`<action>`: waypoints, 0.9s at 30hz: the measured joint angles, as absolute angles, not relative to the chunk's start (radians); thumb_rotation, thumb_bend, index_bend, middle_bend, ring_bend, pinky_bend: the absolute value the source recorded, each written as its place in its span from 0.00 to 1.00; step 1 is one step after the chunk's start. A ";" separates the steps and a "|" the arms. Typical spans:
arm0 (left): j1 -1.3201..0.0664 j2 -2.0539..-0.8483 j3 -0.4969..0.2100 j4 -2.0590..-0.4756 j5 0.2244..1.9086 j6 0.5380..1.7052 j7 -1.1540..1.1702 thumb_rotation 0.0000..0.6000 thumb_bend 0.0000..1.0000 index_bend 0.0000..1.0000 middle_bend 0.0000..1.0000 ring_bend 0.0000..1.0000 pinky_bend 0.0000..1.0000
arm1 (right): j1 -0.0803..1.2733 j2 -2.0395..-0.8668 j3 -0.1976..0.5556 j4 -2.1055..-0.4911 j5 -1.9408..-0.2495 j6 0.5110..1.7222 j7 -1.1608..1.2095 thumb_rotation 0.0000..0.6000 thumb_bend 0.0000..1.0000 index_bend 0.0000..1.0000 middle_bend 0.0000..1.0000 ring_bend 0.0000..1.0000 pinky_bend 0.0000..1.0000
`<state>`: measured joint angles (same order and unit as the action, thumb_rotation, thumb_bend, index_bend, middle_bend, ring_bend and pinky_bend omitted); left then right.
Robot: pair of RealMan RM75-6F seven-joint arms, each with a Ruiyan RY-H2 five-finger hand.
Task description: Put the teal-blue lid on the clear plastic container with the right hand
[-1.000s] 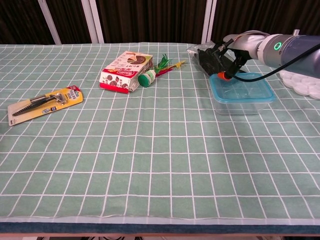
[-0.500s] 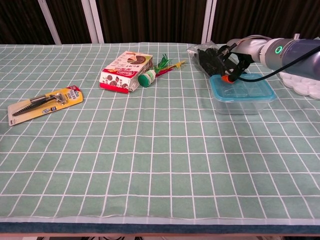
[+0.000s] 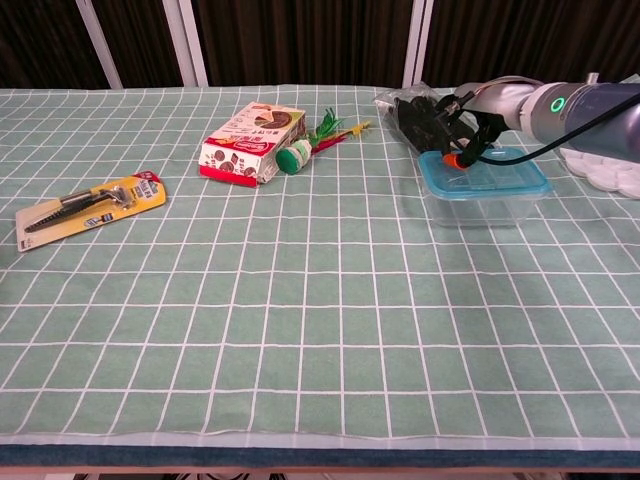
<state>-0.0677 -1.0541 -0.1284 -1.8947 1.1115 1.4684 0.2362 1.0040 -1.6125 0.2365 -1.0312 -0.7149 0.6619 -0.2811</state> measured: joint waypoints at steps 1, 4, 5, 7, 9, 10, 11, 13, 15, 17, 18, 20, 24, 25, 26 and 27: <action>-0.068 -1.054 -0.128 -1.895 1.112 1.469 0.235 1.00 0.77 0.05 0.00 0.00 0.00 | 1.003 -1.610 0.241 -1.034 -0.718 0.669 -0.277 1.00 0.46 0.58 0.04 0.00 0.00; -0.068 -1.053 -0.127 -1.895 1.112 1.468 0.235 1.00 0.77 0.05 0.00 0.00 0.00 | 0.998 -1.596 0.262 -1.044 -0.726 0.693 -0.261 1.00 0.46 0.58 0.04 0.00 0.00; -0.068 -1.053 -0.127 -1.896 1.113 1.468 0.235 1.00 0.77 0.05 0.00 0.00 0.00 | 0.996 -1.590 0.267 -1.046 -0.727 0.697 -0.256 1.00 0.46 0.58 0.04 0.00 0.00; -0.068 -1.053 -0.127 -1.895 1.114 1.468 0.236 1.00 0.77 0.05 0.00 0.00 0.00 | 0.989 -1.575 0.274 -1.050 -0.726 0.702 -0.248 1.00 0.46 0.58 0.04 0.00 0.00; -0.069 -1.053 -0.127 -1.895 1.113 1.467 0.236 1.00 0.77 0.05 0.00 0.00 0.00 | 0.982 -1.559 0.275 -1.052 -0.720 0.701 -0.248 1.00 0.46 0.58 0.04 0.00 0.00; -0.069 -1.054 -0.127 -1.895 1.112 1.467 0.236 1.00 0.77 0.05 0.00 0.00 0.00 | 0.978 -1.553 0.275 -1.054 -0.717 0.700 -0.250 1.00 0.46 0.58 0.04 0.00 0.00; -0.069 -1.054 -0.127 -1.894 1.110 1.466 0.236 1.00 0.77 0.05 0.00 0.00 0.00 | 0.975 -1.546 0.273 -1.056 -0.714 0.699 -0.252 1.00 0.46 0.58 0.04 0.00 0.00; -0.070 -1.054 -0.128 -1.895 1.109 1.467 0.237 1.00 0.77 0.05 0.00 0.00 0.00 | 0.965 -1.531 0.268 -1.063 -0.706 0.697 -0.258 1.00 0.46 0.58 0.04 0.00 0.00; -0.070 -1.054 -0.128 -1.895 1.111 1.469 0.237 1.00 0.77 0.05 0.00 0.00 0.00 | 0.955 -1.518 0.260 -1.074 -0.701 0.695 -0.264 1.00 0.46 0.58 0.04 0.00 0.00; -0.069 -1.054 -0.128 -1.895 1.113 1.471 0.236 1.00 0.77 0.05 0.00 0.00 0.00 | 0.949 -1.508 0.254 -1.084 -0.700 0.695 -0.269 1.00 0.46 0.58 0.04 0.00 0.00; -0.069 -1.054 -0.128 -1.896 1.114 1.471 0.235 1.00 0.77 0.05 0.00 0.00 0.00 | 0.944 -1.502 0.250 -1.092 -0.701 0.696 -0.271 1.00 0.46 0.58 0.04 0.00 0.00; -0.069 -1.054 -0.129 -1.896 1.114 1.472 0.232 1.00 0.77 0.05 0.00 0.00 0.00 | 0.938 -1.495 0.245 -1.103 -0.705 0.699 -0.274 1.00 0.46 0.58 0.04 0.00 0.00; -0.069 -1.054 -0.129 -1.896 1.114 1.473 0.233 1.00 0.77 0.05 0.00 0.00 0.00 | 0.927 -1.482 0.238 -1.124 -0.711 0.705 -0.276 1.00 0.46 0.58 0.04 0.00 0.00; -0.069 -1.054 -0.129 -1.895 1.114 1.474 0.234 1.00 0.77 0.05 0.00 0.00 0.00 | 0.925 -1.481 0.237 -1.126 -0.711 0.705 -0.276 1.00 0.46 0.58 0.04 0.00 0.00; -0.069 -1.054 -0.129 -1.895 1.115 1.474 0.234 1.00 0.77 0.05 0.00 0.00 0.00 | 0.924 -1.480 0.235 -1.127 -0.711 0.704 -0.277 1.00 0.46 0.58 0.04 0.00 0.00; -0.069 -1.055 -0.129 -1.895 1.115 1.475 0.234 1.00 0.77 0.05 0.00 0.00 0.00 | 0.922 -1.480 0.232 -1.127 -0.711 0.703 -0.278 1.00 0.46 0.58 0.04 0.00 0.00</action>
